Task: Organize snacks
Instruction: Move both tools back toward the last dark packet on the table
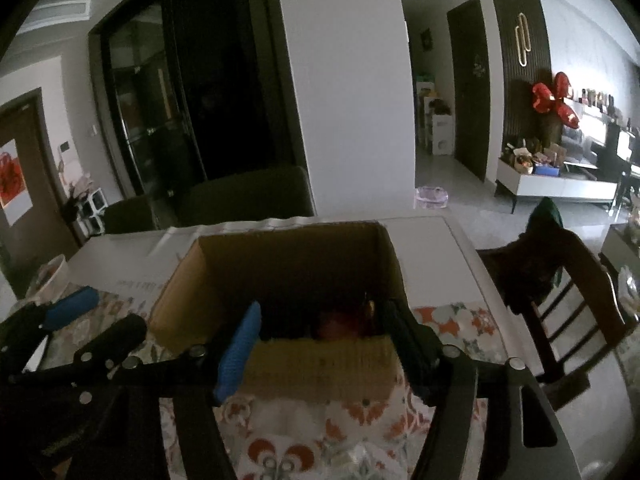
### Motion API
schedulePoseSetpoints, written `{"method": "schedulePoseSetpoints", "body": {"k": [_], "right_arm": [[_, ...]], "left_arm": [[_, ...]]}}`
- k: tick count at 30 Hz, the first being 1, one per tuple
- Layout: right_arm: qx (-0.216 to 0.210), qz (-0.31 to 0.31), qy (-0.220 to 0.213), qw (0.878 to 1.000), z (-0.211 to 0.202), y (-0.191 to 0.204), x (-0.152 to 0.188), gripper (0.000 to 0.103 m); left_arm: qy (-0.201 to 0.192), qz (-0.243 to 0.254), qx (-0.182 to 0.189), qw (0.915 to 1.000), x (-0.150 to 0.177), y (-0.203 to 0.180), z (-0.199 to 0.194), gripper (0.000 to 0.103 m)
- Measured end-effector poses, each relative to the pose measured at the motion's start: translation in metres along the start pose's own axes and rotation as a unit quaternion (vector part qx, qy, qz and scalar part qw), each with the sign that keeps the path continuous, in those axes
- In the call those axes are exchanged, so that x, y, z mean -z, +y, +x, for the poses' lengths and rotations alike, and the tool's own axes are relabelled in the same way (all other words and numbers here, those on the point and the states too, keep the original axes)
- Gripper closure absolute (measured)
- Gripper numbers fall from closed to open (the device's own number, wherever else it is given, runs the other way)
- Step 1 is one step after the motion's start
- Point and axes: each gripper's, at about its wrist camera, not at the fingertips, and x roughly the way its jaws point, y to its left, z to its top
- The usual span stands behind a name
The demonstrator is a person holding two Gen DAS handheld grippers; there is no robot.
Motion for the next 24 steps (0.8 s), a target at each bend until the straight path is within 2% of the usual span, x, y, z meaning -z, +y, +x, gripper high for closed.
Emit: {"method": "schedulePoseSetpoints", "body": {"k": [4, 14, 24], "right_arm": [[0.000, -0.004, 0.000, 1.000, -0.019, 0.004, 0.024, 0.036], [-0.011, -0.013, 0.030, 0.999, -0.046, 0.010, 0.086, 0.036], [-0.007, -0.013, 0.092, 0.996, -0.043, 0.003, 0.145, 0.036]], "left_arm": [[0.002, -0.006, -0.019, 0.9998, 0.026, 0.000, -0.022, 0.034], [0.047, -0.023, -0.048, 0.9975, 0.090, -0.006, -0.049, 0.034], [0.140, -0.024, -0.040, 0.9890, 0.151, -0.026, -0.033, 0.034]]}}
